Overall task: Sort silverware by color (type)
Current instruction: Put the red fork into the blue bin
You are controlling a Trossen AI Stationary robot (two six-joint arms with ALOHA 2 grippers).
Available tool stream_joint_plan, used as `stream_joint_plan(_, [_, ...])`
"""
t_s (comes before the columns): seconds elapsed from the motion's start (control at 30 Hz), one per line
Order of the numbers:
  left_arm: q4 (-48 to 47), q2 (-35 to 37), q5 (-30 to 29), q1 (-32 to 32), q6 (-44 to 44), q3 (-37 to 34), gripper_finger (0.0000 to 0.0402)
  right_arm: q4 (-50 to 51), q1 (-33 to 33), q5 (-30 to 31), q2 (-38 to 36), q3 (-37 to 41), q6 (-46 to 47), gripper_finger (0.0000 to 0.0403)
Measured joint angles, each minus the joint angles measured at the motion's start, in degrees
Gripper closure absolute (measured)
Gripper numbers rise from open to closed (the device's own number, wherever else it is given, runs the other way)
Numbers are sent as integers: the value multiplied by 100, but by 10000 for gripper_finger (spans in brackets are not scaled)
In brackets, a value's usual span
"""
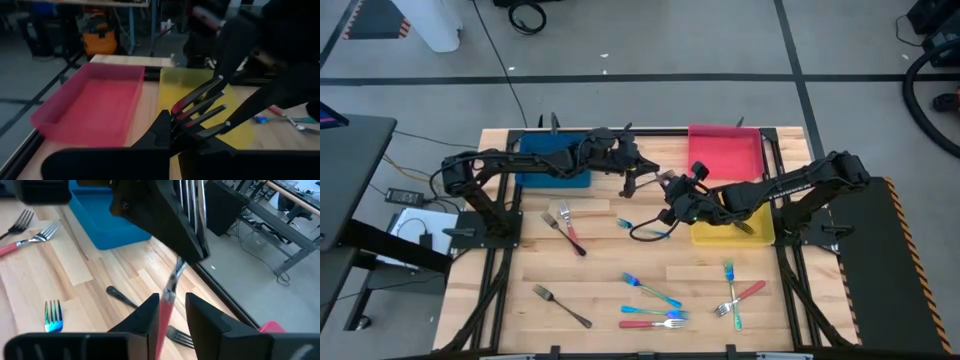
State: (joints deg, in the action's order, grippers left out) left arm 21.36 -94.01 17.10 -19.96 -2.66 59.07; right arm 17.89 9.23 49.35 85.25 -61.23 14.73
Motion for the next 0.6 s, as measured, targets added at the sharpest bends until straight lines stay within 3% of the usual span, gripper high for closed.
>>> stream_joint_plan(0.33, [-2248,798,-56,-708,-497,27,389,592,0,-151,0,0,-40,294])
stream_joint_plan(0.6, [-4490,1792,-1020,-1229,-1349,430,388,784,0,-160,0,0,-38,294])
